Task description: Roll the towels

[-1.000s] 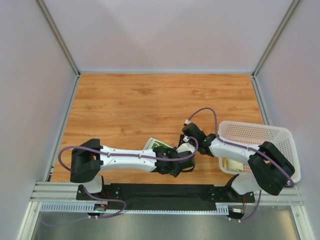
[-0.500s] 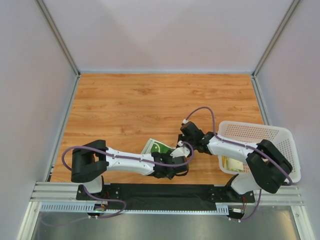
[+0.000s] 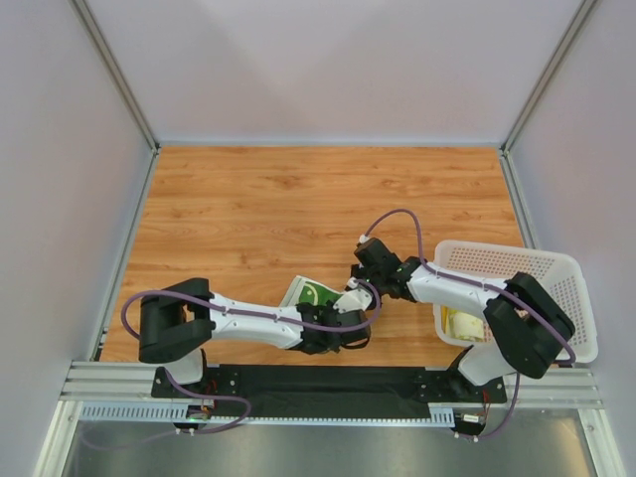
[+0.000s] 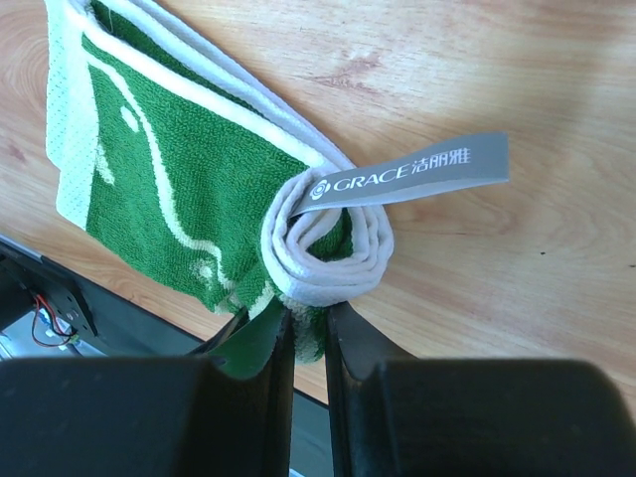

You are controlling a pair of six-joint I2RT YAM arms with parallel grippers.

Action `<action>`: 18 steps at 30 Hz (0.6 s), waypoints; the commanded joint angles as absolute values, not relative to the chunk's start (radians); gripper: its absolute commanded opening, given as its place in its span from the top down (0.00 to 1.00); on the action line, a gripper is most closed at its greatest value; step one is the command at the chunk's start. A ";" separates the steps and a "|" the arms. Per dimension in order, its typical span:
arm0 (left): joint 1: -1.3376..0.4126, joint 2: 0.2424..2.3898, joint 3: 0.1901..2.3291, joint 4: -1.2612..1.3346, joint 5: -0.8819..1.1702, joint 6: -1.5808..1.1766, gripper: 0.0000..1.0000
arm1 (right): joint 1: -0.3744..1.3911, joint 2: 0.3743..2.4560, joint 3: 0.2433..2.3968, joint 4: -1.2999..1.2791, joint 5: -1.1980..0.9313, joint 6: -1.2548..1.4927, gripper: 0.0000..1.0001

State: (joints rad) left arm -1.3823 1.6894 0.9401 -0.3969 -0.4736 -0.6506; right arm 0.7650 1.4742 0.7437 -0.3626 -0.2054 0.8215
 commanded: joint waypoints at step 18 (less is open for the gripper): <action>-1.315 1.510 0.787 -0.365 -0.273 -0.687 0.99 | 0.687 1.601 0.842 -0.460 -0.224 0.713 0.73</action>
